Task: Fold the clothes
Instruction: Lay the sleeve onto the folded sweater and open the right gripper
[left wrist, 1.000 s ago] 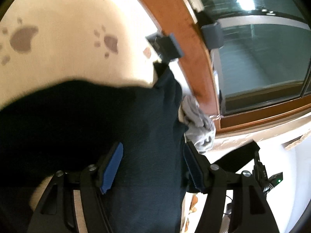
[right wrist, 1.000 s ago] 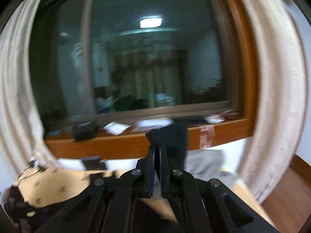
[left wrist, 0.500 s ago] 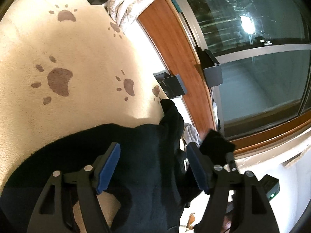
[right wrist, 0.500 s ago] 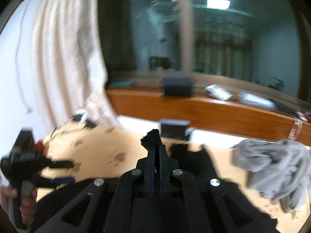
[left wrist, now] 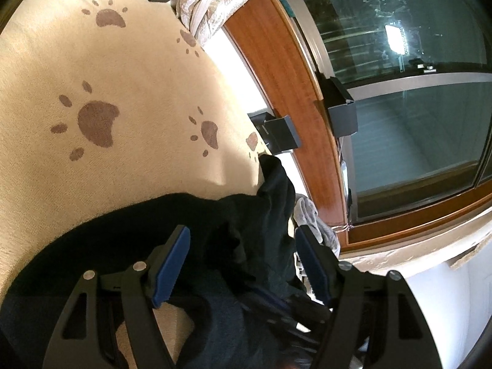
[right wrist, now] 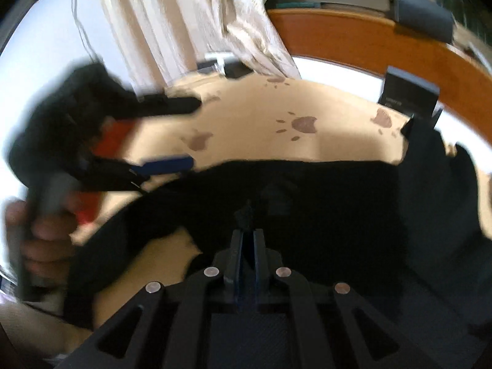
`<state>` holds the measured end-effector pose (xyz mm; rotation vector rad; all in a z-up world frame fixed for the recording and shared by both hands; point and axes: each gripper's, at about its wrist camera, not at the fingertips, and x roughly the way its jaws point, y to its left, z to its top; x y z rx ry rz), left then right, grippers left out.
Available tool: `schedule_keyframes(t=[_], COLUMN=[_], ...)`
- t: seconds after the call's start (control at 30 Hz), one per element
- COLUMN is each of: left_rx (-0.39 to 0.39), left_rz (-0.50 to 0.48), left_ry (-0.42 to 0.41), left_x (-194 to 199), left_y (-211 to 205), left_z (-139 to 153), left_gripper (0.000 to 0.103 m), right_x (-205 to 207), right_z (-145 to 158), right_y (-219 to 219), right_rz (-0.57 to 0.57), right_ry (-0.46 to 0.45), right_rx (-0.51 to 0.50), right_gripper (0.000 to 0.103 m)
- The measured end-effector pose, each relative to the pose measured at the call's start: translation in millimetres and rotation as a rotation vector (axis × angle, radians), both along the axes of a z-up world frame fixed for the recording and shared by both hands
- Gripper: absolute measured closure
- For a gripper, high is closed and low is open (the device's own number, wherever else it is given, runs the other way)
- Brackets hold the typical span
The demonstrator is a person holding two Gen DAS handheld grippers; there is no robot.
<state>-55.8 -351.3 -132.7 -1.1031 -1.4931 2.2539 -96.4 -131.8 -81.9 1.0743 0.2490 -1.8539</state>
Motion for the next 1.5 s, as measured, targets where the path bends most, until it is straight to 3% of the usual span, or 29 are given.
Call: schedule_keyframes(t=[0.03,0.1,0.13,0.23,0.3,0.5,0.57,0.67,0.77,0.9,1.03,1.1,1.33,1.5], left_rx=[-0.002,-0.004,-0.005,-0.012,-0.014,0.040,0.019,-0.049,-0.124,-0.228,-0.282,-0.258,-0.156,-0.131], left_rz=[-0.004,-0.015,-0.020,-0.033,-0.044,-0.169,-0.222,-0.309,-0.334,-0.339,-0.321,-0.315,-0.200,-0.220], left_ry=[-0.004,-0.010,-0.011,-0.007,0.002,0.082,0.102,0.090,0.043,-0.013,-0.067,-0.060,-0.063,-0.101], left_x=[-1,-2,-3,-3,-4,-11,-14,-21,-29,-44,-55,-54,-38,-28], left_y=[2,5,6,10,14,49,67,97,112,126,129,125,74,62], left_z=[-1,-2,-3,-2,0,6,8,9,8,4,-12,-15,2,2], left_gripper=[0.028,0.028,0.028,0.028,0.028,0.025,0.024,0.024,0.024,0.024,0.024,0.024,0.024,0.024], right_x=[-2,-2,-2,-3,-5,-11,-11,-4,8,29,41,45,45,43], right_z=[4,14,18,30,37,45,45,41,35,16,1,2,7,13], right_y=[8,24,31,49,67,170,217,292,354,393,376,367,353,337], right_rz=[0.005,0.021,0.021,0.002,-0.068,-0.413,-0.553,-0.776,-0.938,-0.947,-0.826,-0.777,-0.774,-0.747], right_ry=[-0.038,-0.094,-0.113,-0.146,-0.138,-0.071,-0.052,0.001,0.066,0.070,0.130,0.155,0.196,0.193], right_rx=[-0.051,-0.157,-0.206,-0.306,-0.351,-0.363,-0.374,-0.324,-0.195,-0.030,0.108,0.094,-0.011,-0.123], right_gripper=[0.082,0.030,0.023,0.022,0.022,0.022,0.022,0.022,0.022,0.022,0.022,0.022,0.022,0.022])
